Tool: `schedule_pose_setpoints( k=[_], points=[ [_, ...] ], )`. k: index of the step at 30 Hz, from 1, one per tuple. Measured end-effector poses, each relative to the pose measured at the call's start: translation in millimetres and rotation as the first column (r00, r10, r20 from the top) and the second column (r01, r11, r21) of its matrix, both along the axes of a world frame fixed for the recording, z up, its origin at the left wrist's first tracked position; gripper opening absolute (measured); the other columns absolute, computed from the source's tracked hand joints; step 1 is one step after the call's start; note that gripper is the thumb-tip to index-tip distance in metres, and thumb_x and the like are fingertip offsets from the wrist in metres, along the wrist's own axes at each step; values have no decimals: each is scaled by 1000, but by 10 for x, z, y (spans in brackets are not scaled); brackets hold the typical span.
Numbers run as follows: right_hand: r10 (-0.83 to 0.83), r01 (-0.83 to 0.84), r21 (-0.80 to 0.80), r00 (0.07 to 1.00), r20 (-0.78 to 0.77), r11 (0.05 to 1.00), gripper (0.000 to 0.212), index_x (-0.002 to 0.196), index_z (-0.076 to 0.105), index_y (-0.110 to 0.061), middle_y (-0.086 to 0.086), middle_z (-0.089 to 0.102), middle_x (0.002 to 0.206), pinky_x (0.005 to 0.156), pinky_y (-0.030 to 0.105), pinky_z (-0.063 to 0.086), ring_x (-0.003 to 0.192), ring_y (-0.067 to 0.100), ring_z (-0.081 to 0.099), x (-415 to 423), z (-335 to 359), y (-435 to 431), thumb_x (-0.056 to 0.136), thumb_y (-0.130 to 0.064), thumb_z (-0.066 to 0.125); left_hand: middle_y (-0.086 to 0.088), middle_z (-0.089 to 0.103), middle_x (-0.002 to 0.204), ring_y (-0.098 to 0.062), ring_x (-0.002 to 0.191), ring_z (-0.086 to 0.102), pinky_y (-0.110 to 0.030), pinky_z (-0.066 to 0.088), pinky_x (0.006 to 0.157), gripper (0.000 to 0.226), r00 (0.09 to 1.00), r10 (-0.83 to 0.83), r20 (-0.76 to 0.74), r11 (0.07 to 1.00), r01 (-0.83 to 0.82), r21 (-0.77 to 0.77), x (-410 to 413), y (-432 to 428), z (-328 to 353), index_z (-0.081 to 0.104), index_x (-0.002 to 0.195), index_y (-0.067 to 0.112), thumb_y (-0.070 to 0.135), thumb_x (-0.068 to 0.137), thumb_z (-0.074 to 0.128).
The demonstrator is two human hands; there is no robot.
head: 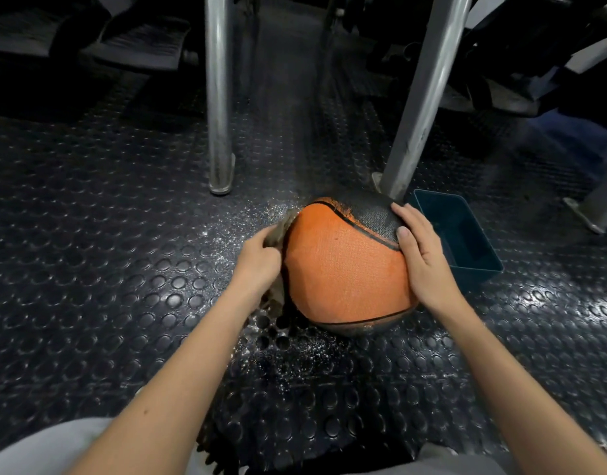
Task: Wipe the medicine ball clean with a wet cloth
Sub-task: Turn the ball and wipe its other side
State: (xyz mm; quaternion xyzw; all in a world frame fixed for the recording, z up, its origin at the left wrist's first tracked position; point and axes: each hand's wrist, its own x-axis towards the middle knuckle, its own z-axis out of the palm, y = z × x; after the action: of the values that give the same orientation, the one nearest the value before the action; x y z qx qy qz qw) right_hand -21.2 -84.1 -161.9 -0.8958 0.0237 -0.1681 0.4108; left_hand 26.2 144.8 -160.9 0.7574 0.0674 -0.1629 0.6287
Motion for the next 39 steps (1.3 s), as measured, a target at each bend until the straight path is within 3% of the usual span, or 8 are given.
schedule_pose_setpoints(
  k=[7,12,15,20,28,34,36,39],
  points=[
    [-25,25,41,1000,-10,999,31,123,37,-53,-8,33,148,118,37,16,139,6,23,-10,31,-7,93,-45,32,1,60,117,-16,109,56,-32,43,95,19,976,-157,154,960,188,-210,-65,-83,240,61,103,33,40,97,45],
    [-12,12,12,1000,-8,1000,32,124,37,-53,-5,34,149,117,36,16,139,7,23,-3,14,10,93,-46,32,5,41,143,-20,132,39,-55,27,111,96,973,-210,99,973,217,-72,-14,-69,26,54,129,35,97,59,33],
    [4,-4,2,1000,-6,1000,33,124,37,-54,-5,34,149,117,35,16,139,7,23,-6,1,23,92,-51,32,2,50,137,-18,124,48,-47,34,109,85,976,-196,90,959,210,-188,-44,-65,68,57,128,32,88,69,33],
    [-8,8,9,1000,-1,1000,34,124,37,-54,-5,34,149,116,34,16,139,7,23,-4,-3,11,90,-54,31,6,33,138,-20,135,27,-46,24,114,39,946,-193,261,981,188,44,-92,-109,-18,40,104,71,61,70,55],
    [-14,14,20,1000,-10,1000,33,125,37,-53,-6,33,149,116,34,15,140,8,22,-6,-2,28,93,-46,33,3,54,133,-9,105,55,-24,45,95,42,988,138,75,973,-121,-199,-24,-74,-110,48,137,22,17,96,52],
    [-15,15,21,1000,-4,1000,33,126,38,-51,-7,33,149,116,33,16,140,8,22,-20,4,36,94,-46,33,11,34,124,-5,114,29,-14,24,97,41,792,-29,610,999,3,43,-109,-143,94,37,125,53,32,94,54],
    [-12,12,15,1000,-1,1000,33,126,38,-51,-6,34,149,116,35,17,140,8,23,-20,-3,35,94,-47,33,11,35,124,-10,119,25,-28,24,101,35,865,-180,469,978,104,183,-88,-159,-61,41,127,50,37,96,48],
    [-5,5,7,1000,-2,1000,33,125,38,-53,-7,34,149,116,34,17,140,7,23,-25,2,39,93,-50,32,2,57,104,-25,109,53,-43,44,97,30,995,27,101,1000,-26,-10,5,-98,-258,59,122,22,31,99,42]
  ],
)
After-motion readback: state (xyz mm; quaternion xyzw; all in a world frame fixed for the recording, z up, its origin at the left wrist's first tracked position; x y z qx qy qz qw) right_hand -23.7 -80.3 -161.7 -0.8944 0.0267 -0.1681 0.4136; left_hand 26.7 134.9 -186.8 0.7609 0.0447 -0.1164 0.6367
